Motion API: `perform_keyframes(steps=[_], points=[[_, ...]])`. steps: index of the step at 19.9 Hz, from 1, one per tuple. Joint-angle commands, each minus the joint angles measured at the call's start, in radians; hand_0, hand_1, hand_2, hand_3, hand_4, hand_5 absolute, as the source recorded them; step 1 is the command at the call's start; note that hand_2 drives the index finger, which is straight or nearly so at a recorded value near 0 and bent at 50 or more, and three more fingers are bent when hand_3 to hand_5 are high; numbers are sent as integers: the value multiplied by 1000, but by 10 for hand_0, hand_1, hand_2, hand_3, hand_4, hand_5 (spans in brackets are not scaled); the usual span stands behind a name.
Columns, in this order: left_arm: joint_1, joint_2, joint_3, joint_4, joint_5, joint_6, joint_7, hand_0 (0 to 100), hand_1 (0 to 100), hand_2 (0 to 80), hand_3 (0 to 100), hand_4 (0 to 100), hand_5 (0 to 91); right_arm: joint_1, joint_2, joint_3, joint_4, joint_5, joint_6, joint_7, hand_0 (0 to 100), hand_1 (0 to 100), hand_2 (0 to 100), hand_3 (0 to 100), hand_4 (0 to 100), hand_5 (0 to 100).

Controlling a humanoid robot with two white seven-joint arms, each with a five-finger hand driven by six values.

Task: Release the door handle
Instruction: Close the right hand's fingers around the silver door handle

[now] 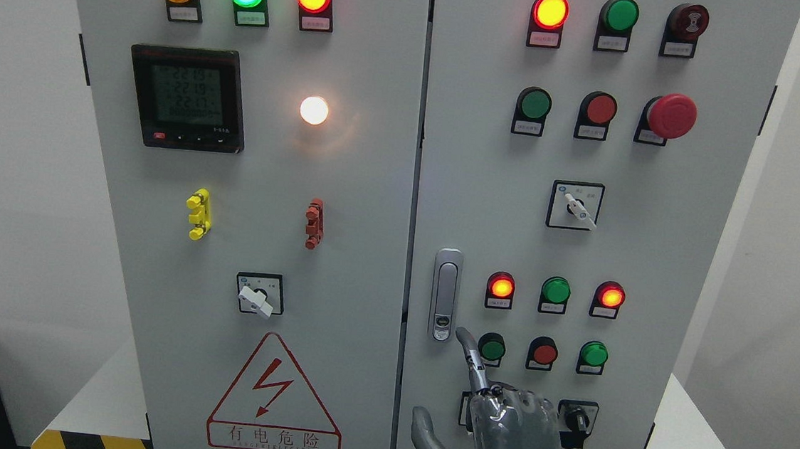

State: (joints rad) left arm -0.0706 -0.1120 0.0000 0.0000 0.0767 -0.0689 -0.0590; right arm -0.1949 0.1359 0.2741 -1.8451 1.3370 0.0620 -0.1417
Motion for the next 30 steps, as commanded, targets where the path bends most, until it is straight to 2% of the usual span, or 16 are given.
perform_keyframes(steps=[1, 10, 12, 30], points=[[0, 0, -20, -17, 0, 0, 1, 0, 0, 26, 88, 13, 0, -34, 2, 37, 92, 74, 15, 5, 383, 325, 6, 1000, 1000, 982], [0, 0, -20, -17, 0, 0, -1, 0, 0, 25, 86, 12, 0, -78, 1, 30, 139, 93, 19, 2, 383, 317, 5, 1000, 1000, 980], [0, 0, -20, -17, 0, 0, 1, 0, 0, 25, 86, 12, 0, -83, 1, 30, 142, 93, 38, 2, 382, 316, 5, 1000, 1000, 979], [0, 0, -20, -17, 0, 0, 1, 0, 0, 25, 85, 12, 0, -97, 2, 25, 144, 93, 59, 8, 377, 315, 12, 1000, 1000, 979]])
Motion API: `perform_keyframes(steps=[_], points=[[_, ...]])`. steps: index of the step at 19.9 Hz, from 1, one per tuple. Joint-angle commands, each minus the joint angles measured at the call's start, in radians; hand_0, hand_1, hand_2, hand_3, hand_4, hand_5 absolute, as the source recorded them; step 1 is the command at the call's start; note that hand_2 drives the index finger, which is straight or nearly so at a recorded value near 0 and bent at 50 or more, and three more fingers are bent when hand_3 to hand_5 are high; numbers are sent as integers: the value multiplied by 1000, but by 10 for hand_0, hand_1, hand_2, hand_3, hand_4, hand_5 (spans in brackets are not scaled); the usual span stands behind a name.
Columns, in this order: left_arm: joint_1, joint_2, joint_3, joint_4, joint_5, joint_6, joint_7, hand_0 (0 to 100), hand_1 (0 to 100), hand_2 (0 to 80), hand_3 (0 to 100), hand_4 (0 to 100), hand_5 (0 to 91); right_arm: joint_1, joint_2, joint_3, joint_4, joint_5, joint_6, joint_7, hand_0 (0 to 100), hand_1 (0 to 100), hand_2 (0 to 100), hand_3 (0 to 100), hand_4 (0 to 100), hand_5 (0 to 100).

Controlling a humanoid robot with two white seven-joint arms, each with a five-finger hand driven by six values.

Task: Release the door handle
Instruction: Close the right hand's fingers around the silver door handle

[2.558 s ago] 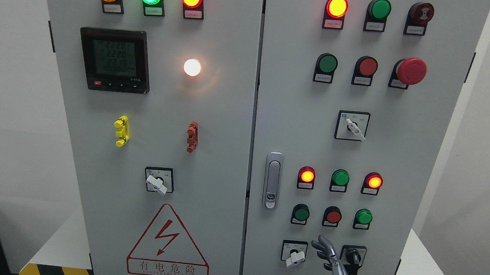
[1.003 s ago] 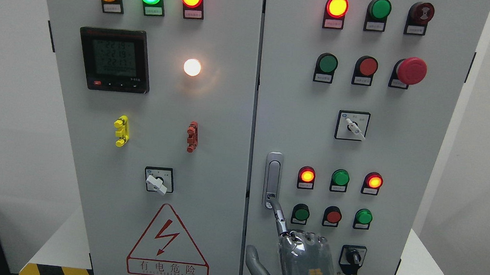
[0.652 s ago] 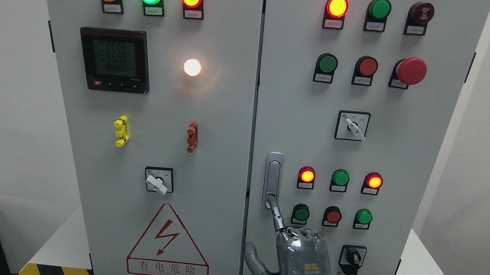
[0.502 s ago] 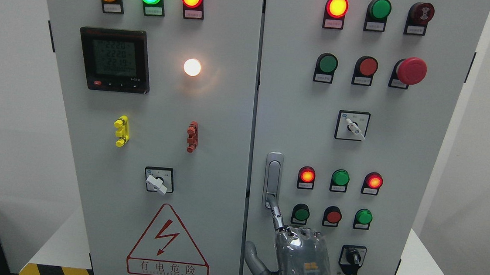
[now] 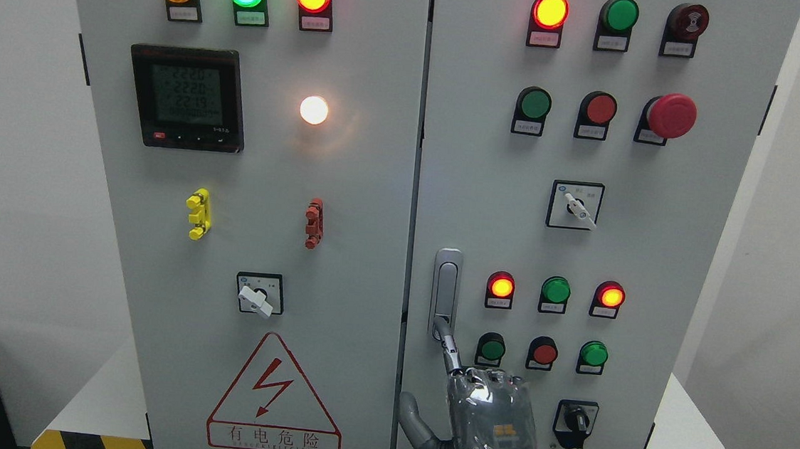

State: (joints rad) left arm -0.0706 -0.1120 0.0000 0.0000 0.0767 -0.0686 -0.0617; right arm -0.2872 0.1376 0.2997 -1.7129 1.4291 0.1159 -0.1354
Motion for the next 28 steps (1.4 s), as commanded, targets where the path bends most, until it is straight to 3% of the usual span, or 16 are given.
perform_keyframes(steps=[1, 22, 28], points=[[0, 0, -20, -17, 0, 0, 3, 0, 0, 24, 84, 12, 0, -3, 0, -2, 13, 1, 5, 2, 377, 315, 13, 1000, 1000, 979], [0, 0, -20, -17, 0, 0, 2, 0, 0, 24, 87, 12, 0, 17, 0, -10, 27, 1, 5, 8, 372, 317, 32, 1000, 1000, 978], [0, 0, -20, -15, 0, 0, 3, 0, 0, 24, 84, 12, 0, 17, 0, -10, 29, 1, 5, 31, 367, 319, 33, 1000, 1000, 977]])
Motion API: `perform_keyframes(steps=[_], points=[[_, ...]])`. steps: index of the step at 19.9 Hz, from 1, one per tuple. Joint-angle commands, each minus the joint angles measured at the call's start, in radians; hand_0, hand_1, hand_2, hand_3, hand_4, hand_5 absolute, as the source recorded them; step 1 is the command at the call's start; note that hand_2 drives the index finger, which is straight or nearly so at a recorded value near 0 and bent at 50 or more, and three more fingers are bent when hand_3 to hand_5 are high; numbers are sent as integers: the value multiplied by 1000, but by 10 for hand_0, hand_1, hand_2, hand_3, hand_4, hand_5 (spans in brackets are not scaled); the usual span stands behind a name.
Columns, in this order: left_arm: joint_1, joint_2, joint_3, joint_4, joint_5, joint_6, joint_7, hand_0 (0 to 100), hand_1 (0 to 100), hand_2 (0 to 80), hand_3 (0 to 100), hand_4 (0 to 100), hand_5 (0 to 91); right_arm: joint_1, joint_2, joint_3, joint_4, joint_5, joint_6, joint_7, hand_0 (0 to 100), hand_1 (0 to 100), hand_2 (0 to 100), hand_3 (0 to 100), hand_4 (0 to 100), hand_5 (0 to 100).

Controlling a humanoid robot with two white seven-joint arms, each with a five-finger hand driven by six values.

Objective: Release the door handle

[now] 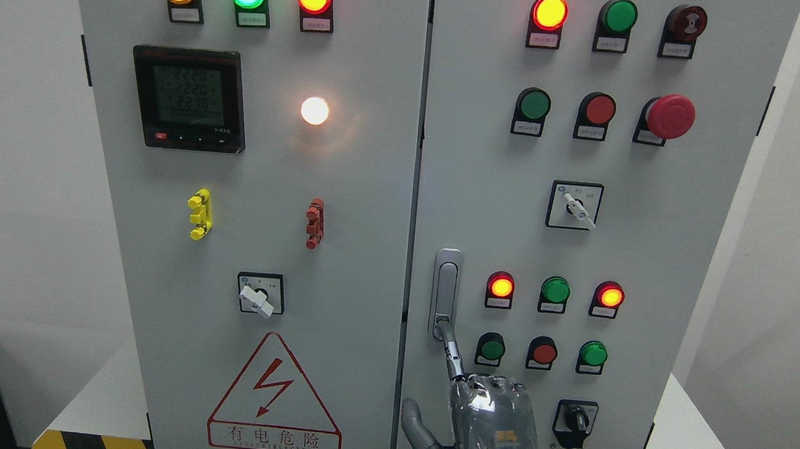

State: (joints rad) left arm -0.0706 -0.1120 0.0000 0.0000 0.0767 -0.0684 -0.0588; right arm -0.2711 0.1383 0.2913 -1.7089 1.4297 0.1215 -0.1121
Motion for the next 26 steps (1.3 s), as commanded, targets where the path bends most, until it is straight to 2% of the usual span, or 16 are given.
perform_keyframes(steps=[1, 26], points=[[0, 0, -20, -17, 0, -1, 1, 0, 0, 24, 83, 13, 0, 1, 0, -1, 25, 0, 0, 8, 366, 319, 33, 1000, 1000, 977], [0, 0, -20, -17, 0, 1, 1, 0, 0, 25, 85, 11, 0, 26, 0, -1, 22, -2, 0, 6, 348, 319, 33, 1000, 1000, 977]])
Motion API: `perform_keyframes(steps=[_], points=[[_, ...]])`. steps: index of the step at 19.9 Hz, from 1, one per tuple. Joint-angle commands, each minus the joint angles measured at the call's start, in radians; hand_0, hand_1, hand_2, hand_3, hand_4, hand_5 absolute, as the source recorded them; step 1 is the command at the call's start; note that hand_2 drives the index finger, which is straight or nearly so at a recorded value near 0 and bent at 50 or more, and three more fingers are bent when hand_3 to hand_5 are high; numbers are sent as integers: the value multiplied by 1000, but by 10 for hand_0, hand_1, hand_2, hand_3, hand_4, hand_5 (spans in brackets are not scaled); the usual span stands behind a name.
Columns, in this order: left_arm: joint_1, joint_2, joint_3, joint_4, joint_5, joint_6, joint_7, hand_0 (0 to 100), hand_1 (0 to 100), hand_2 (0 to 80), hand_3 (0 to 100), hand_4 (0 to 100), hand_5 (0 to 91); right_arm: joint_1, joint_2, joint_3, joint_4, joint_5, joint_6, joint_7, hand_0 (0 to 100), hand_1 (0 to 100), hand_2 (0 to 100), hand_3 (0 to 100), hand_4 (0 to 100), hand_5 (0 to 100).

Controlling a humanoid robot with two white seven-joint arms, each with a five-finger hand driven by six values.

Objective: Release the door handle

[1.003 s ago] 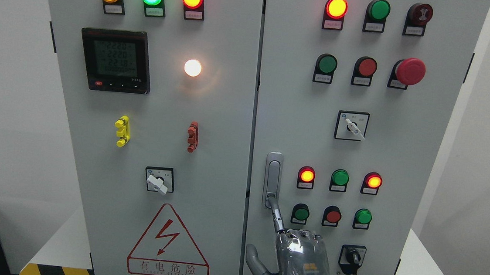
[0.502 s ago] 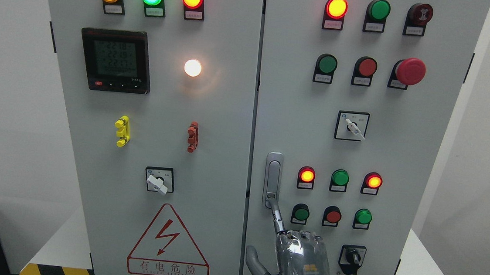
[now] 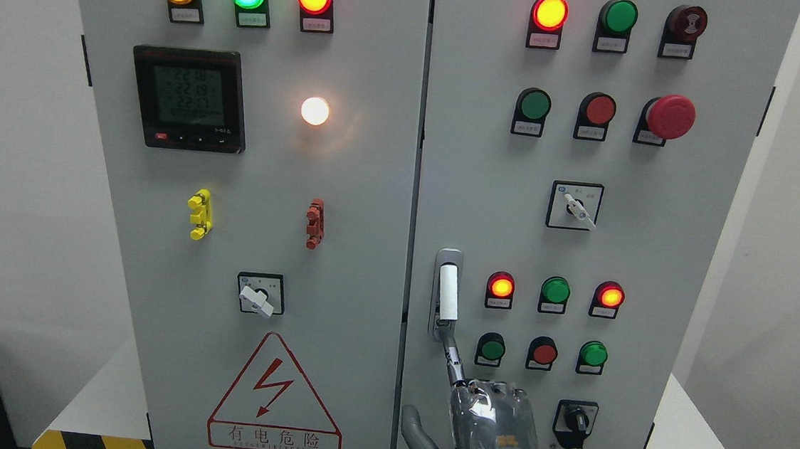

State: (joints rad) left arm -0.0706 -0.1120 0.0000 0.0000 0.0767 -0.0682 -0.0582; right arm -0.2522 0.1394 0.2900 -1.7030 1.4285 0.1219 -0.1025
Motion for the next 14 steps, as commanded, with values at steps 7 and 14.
perform_keyframes(steps=[7, 14], points=[[0, 0, -20, -17, 0, -1, 0, 0, 0, 24, 85, 12, 0, 7, -1, 0, 11, 0, -1, -5, 346, 319, 34, 1000, 1000, 977], [0, 0, -20, -15, 0, -1, 0, 0, 0, 25, 85, 12, 0, 5, -1, 1, -1, -6, -4, -14, 344, 318, 39, 1000, 1000, 976]])
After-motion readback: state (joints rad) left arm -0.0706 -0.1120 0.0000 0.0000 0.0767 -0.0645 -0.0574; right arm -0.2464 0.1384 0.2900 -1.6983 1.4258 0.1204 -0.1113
